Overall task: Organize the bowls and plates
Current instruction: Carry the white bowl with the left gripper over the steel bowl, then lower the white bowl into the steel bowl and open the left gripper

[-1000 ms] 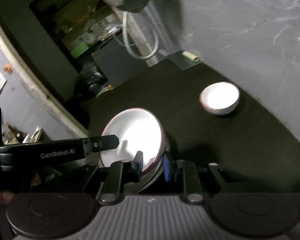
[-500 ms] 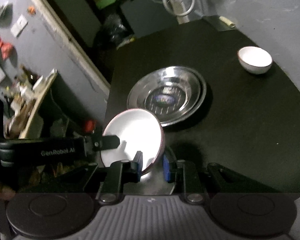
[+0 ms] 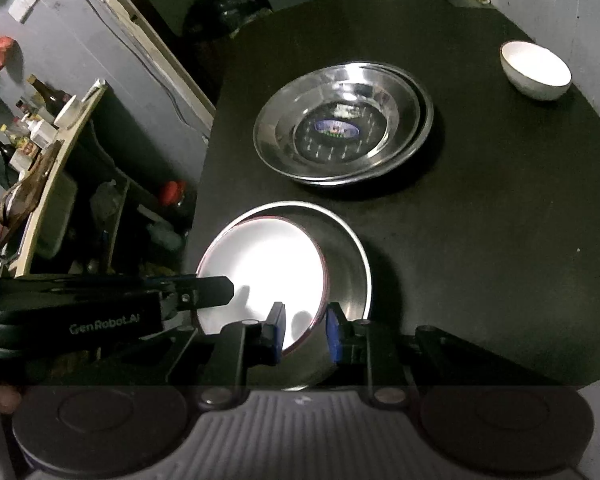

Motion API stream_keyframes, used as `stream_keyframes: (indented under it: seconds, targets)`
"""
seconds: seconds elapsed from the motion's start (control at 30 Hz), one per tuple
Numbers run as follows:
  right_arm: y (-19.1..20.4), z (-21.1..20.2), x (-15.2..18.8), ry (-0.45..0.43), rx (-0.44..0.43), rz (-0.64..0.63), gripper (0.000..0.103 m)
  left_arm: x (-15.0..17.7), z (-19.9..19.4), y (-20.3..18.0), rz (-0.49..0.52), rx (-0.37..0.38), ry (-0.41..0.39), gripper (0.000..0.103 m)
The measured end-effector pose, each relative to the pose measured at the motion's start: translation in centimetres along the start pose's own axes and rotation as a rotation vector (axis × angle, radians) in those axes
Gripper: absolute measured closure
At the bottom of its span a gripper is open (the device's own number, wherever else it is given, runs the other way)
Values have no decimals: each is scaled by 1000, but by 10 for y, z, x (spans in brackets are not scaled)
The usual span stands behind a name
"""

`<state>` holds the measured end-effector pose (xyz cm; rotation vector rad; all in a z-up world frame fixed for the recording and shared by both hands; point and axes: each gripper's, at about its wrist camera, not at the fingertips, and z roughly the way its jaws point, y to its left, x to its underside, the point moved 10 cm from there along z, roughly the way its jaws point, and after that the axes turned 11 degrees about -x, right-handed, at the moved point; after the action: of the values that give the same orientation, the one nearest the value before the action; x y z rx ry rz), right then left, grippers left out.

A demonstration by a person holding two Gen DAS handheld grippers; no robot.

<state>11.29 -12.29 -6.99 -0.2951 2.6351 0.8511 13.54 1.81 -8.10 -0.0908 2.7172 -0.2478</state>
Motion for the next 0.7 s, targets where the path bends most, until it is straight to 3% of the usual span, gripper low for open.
stream_keyframes:
  seconds: [0.37,0.53,0.7]
  targets:
    - [-3,9,-1,31,17,32,75,3,12,-3,26,-24,41,91]
    - [-2,9,-3,20,8,35,69,2,11,-1,28,-35,39,90]
    - [-3,7,-8,1,6,39,65,-2,3,1,11,-28,12,81]
